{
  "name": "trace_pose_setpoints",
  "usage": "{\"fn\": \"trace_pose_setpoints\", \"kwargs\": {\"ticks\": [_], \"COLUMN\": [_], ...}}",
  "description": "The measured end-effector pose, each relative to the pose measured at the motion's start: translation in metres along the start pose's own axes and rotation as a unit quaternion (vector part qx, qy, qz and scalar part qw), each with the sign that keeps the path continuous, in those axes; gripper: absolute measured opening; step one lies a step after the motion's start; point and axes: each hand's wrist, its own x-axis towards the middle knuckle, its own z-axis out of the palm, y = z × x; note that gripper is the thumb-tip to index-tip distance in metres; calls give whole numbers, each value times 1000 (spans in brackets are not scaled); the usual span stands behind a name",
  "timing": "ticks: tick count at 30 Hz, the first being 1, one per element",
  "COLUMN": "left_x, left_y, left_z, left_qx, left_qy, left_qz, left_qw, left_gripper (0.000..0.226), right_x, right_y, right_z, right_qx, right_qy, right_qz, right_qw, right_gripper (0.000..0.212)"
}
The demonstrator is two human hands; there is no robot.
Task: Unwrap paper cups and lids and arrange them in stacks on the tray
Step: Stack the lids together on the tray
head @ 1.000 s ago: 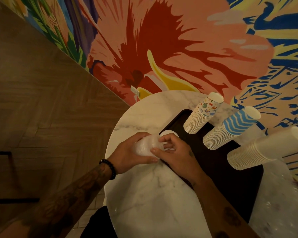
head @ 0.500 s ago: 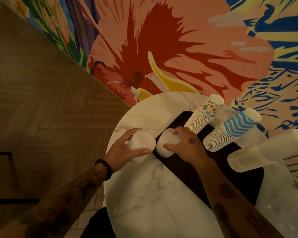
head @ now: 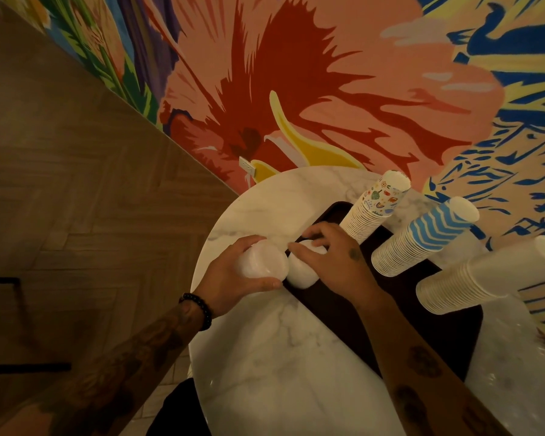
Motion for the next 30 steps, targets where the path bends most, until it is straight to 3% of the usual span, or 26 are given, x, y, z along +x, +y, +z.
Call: {"fn": "trace_pose_setpoints", "kwargs": {"ticks": [3, 6, 15, 18, 22, 26, 30], "left_x": [2, 2, -1, -1, 0, 0, 0], "left_y": [8, 12, 9, 5, -2, -7, -11], "left_z": [6, 8, 5, 4, 4, 1, -1], "left_qx": [38, 71, 69, 57, 58, 49, 26], "left_qy": [6, 7, -2, 5, 20, 34, 47], "left_qz": [22, 46, 52, 48, 42, 20, 4], "left_qw": [999, 996, 996, 997, 997, 998, 999], "left_gripper": [85, 87, 83, 81, 86, 91, 90], "right_x": [-4, -7, -11, -10, -2, 8, 14], "right_y": [-13, -15, -10, -7, -4, 0, 10], "right_z": [3, 12, 16, 15, 2, -17, -17], "right_qx": [27, 27, 70, 91, 127, 21, -87], "right_qy": [-100, -123, -111, -112, -57, -7, -40], "right_qz": [46, 57, 48, 56, 36, 12, 13], "right_qw": [994, 990, 990, 988, 990, 1000, 995], "right_gripper": [58, 80, 64, 68, 68, 74, 79]}}
